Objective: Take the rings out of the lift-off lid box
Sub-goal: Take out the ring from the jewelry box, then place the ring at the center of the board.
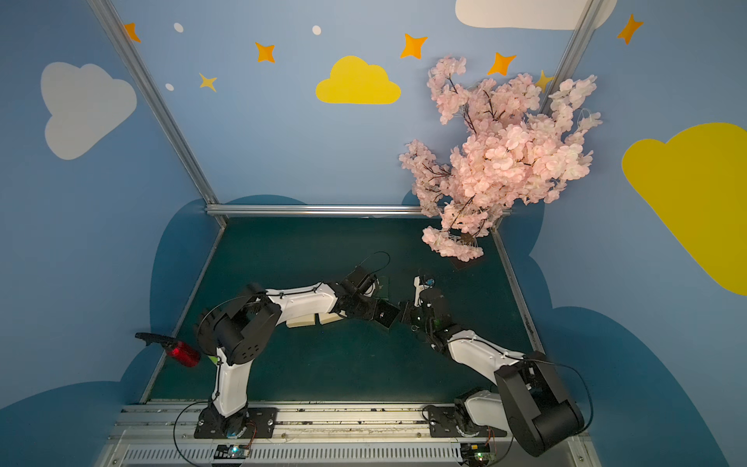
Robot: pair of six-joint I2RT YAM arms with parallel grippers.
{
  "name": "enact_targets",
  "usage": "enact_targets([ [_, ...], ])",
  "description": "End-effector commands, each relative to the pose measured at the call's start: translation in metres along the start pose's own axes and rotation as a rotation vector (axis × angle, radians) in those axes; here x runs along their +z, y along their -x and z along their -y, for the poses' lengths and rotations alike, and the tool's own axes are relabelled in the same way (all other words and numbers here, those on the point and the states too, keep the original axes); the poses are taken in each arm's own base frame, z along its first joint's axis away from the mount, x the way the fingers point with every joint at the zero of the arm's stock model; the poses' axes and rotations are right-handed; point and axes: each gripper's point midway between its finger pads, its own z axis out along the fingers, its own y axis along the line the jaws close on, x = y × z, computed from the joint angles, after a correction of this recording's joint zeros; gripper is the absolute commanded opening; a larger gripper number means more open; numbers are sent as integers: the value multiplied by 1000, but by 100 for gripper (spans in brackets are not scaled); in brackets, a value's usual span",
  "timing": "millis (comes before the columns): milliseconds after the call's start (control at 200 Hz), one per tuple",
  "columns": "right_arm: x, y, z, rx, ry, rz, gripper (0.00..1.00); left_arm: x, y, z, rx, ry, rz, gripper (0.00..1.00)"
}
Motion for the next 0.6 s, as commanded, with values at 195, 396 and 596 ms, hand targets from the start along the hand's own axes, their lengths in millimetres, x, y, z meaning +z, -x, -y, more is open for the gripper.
enact_targets([
  [195, -11, -10, 27, 91, -114, -107, 0, 35, -95, -57, -56, 181, -287, 28],
  [396, -12, -21, 46, 130, -202, -160, 7, 35, -95, -57, -55, 181, -287, 28],
  [596, -13, -28, 56, 143, -257, -195, 17, 35, -95, -57, -55, 179, -285, 28],
])
